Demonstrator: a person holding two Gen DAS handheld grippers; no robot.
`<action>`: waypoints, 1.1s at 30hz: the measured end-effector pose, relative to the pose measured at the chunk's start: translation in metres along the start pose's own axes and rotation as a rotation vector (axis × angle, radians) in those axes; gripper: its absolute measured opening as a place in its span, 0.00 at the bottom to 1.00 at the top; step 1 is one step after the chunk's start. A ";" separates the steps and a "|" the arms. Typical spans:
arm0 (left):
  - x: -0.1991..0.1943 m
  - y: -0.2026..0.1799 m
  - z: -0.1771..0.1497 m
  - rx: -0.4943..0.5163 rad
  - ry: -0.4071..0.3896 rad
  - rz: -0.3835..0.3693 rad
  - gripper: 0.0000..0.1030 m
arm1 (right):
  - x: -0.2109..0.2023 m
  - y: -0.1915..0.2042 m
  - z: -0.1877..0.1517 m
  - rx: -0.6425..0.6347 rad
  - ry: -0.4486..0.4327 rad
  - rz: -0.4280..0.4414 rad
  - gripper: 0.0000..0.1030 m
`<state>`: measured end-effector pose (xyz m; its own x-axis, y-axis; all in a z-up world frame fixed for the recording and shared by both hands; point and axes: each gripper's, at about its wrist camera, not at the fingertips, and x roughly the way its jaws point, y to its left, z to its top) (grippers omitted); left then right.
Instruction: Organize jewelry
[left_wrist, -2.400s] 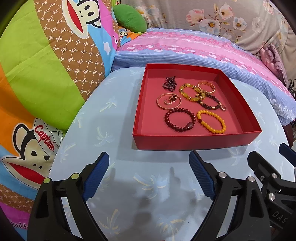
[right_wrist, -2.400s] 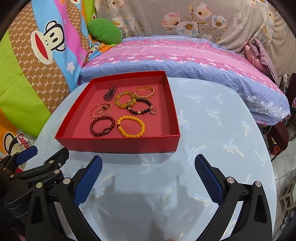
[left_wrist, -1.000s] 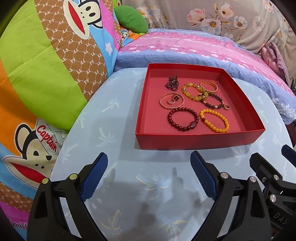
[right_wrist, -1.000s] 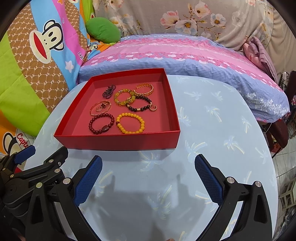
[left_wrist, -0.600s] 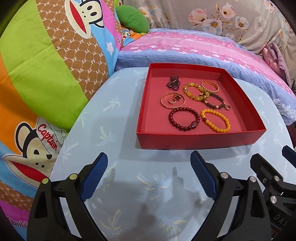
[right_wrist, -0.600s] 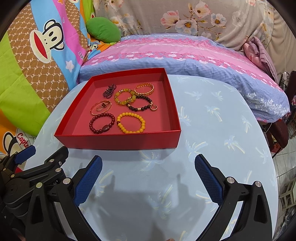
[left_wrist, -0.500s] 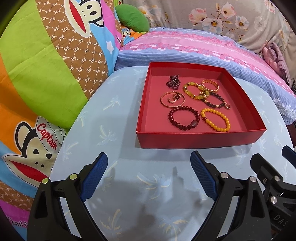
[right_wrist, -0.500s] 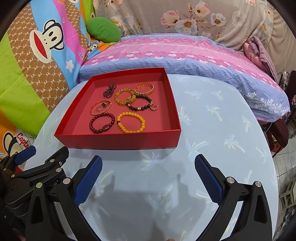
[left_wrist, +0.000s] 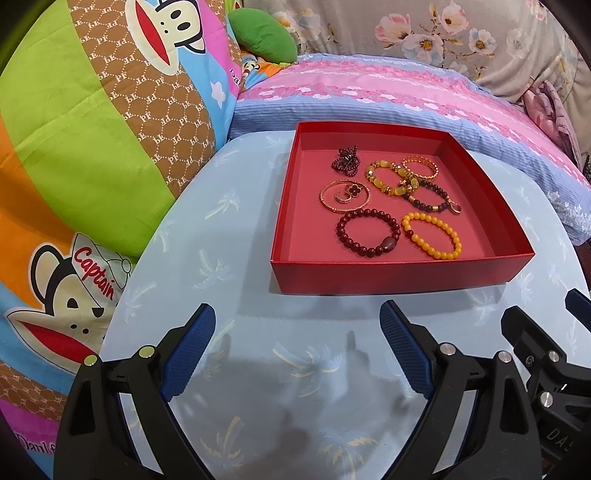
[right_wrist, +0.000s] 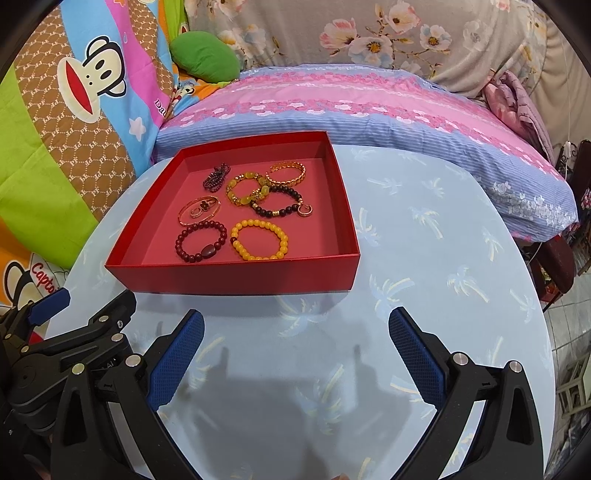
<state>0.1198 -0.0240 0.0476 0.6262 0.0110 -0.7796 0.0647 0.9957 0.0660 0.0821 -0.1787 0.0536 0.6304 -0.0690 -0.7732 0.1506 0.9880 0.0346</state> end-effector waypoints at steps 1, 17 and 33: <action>0.000 0.000 0.000 0.002 -0.003 0.002 0.84 | 0.000 0.000 0.000 0.000 0.000 0.000 0.94; 0.000 0.001 0.000 0.006 -0.007 0.007 0.84 | 0.000 0.000 0.000 0.001 0.001 0.000 0.94; -0.001 0.000 0.001 0.015 -0.014 0.016 0.84 | 0.000 0.000 0.001 0.001 0.003 0.003 0.94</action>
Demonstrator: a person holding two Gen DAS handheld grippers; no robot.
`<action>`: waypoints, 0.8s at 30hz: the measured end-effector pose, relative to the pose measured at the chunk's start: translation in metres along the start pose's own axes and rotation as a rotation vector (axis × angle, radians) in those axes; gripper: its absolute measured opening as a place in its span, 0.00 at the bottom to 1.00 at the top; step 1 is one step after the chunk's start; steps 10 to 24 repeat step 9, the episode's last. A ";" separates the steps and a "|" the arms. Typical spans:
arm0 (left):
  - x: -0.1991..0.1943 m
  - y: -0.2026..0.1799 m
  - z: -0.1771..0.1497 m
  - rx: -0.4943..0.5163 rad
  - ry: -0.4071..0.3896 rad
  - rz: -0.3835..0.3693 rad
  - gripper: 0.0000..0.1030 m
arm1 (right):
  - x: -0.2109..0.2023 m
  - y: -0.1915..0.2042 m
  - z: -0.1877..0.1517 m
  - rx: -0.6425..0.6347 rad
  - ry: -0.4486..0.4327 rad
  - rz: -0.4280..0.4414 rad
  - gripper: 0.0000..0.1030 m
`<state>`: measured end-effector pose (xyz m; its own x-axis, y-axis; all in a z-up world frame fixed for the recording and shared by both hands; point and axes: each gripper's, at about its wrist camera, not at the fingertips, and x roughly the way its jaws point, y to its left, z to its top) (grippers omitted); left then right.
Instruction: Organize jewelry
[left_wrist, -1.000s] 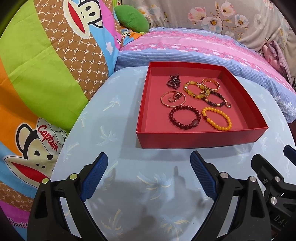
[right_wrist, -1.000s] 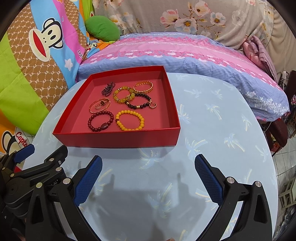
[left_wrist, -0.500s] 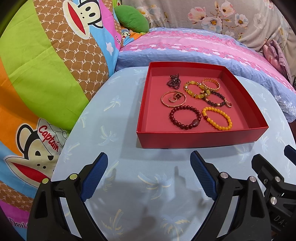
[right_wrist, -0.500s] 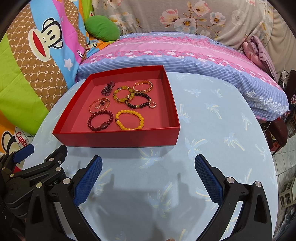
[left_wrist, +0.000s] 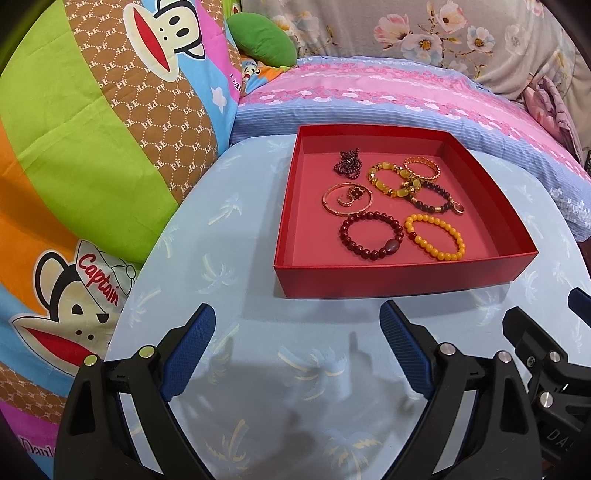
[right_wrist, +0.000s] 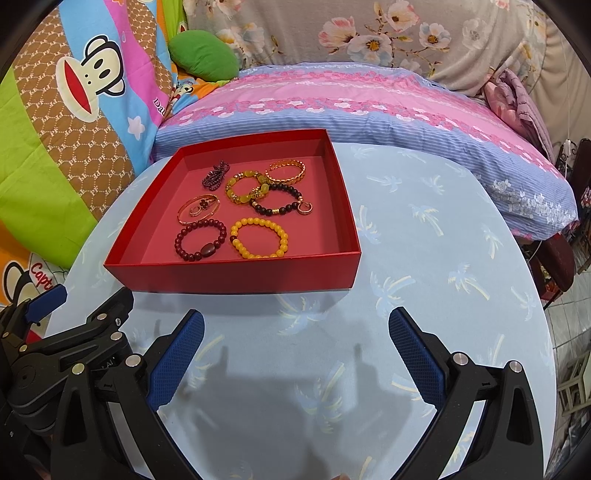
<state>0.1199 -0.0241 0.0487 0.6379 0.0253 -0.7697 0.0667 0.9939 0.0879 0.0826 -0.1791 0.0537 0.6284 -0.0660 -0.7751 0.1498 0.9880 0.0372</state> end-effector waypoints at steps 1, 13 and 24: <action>0.000 0.000 0.000 0.002 -0.003 0.005 0.84 | 0.000 0.000 0.000 0.000 0.001 0.000 0.94; -0.001 -0.001 0.000 0.003 -0.008 0.012 0.84 | 0.000 -0.001 -0.002 0.002 0.000 -0.005 0.94; -0.001 -0.001 0.000 0.003 -0.008 0.012 0.84 | 0.000 -0.001 -0.002 0.002 0.000 -0.005 0.94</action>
